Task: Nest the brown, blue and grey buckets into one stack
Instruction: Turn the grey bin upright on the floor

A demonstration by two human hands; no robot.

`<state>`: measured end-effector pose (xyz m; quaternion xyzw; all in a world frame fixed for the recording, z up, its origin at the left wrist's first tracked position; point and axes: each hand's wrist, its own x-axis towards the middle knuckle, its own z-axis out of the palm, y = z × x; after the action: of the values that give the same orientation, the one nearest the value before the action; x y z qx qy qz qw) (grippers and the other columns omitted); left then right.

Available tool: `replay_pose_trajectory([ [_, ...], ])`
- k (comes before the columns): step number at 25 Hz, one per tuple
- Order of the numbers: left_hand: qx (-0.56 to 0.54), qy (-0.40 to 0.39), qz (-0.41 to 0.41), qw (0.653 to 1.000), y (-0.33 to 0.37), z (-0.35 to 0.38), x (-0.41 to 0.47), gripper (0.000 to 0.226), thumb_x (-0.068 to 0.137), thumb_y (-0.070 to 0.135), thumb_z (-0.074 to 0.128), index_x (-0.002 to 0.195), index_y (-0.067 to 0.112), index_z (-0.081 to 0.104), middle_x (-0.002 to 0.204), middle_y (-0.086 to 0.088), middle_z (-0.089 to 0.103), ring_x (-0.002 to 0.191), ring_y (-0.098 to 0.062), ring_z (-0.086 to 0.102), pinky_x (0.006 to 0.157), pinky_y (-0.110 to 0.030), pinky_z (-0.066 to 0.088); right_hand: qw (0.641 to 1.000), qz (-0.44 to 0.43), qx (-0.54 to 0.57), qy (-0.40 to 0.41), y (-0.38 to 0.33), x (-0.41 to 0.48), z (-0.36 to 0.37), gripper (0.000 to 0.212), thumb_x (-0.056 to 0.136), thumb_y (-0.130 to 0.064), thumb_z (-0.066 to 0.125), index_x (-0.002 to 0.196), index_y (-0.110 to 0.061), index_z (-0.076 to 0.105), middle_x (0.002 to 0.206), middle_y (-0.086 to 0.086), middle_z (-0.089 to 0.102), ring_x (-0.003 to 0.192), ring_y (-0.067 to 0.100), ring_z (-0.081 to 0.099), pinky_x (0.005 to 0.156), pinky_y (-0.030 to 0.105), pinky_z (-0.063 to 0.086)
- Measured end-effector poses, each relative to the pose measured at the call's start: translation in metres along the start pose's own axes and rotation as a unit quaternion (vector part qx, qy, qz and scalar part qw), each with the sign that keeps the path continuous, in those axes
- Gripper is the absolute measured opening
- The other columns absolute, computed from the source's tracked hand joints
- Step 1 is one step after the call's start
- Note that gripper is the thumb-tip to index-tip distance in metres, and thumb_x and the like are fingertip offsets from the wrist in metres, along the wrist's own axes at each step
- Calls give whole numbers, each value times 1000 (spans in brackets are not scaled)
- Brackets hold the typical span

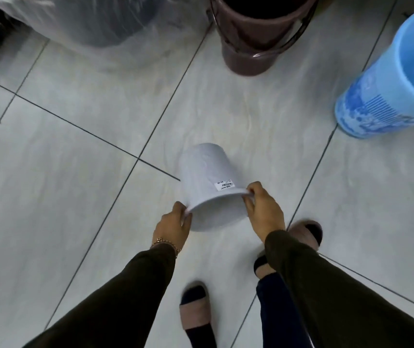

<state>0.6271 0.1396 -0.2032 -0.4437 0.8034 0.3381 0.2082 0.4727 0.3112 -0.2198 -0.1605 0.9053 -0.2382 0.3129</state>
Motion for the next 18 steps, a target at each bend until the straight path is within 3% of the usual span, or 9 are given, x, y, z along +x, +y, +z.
replay_pose_trajectory([
  [3, -79, 28, 62, 995, 51, -25, 18, 22, 91, 37, 53, 112, 33, 46, 109, 2, 72, 94, -27, 70, 81, -40, 57, 994, 60, 56, 79, 10, 23, -51, 17, 100, -39, 46, 111, -26, 47, 90, 2, 68, 73, 26, 58, 67, 32, 46],
  [5, -140, -8, 71, 988, 97, -35, 44, 42, 87, 25, 61, 125, 31, 45, 116, -3, 69, 102, -28, 68, 89, -42, 56, 986, 98, 99, 95, 23, 46, -85, 18, 101, -33, 48, 115, -23, 50, 93, 11, 72, 78, 33, 65, 72, 38, 56],
  [9, -136, -35, 54, 989, 179, -15, 99, 68, 86, 11, 62, 147, 16, 33, 134, -16, 59, 125, -35, 54, 101, -33, 42, 951, 195, 223, 86, 53, 94, -130, 15, 99, -22, 54, 114, -21, 52, 103, 20, 67, 90, 40, 69, 69, 58, 62],
  [13, -161, -21, 15, 987, 233, 10, 127, 75, 90, 4, 53, 155, 18, 20, 152, -12, 42, 137, -33, 43, 111, -32, 33, 916, 266, 297, 41, 72, 125, -154, 22, 98, -16, 57, 120, -17, 54, 116, 17, 62, 97, 40, 67, 69, 55, 63],
  [16, -124, -29, -33, 991, 254, 10, 127, 61, 89, 4, 47, 148, 9, 31, 144, -19, 50, 128, -38, 49, 107, -39, 41, 878, 306, 368, -4, 76, 125, -180, 44, 99, -30, 55, 139, -14, 48, 122, 14, 62, 97, 36, 67, 82, 50, 59],
  [18, -69, -22, -53, 996, 269, 3, 124, 57, 90, 9, 49, 143, 0, 33, 144, -22, 47, 131, -40, 46, 108, -46, 41, 832, 341, 438, -1, 82, 122, -204, 59, 97, -52, 48, 144, -16, 43, 137, 12, 57, 110, 36, 63, 94, 51, 53],
])
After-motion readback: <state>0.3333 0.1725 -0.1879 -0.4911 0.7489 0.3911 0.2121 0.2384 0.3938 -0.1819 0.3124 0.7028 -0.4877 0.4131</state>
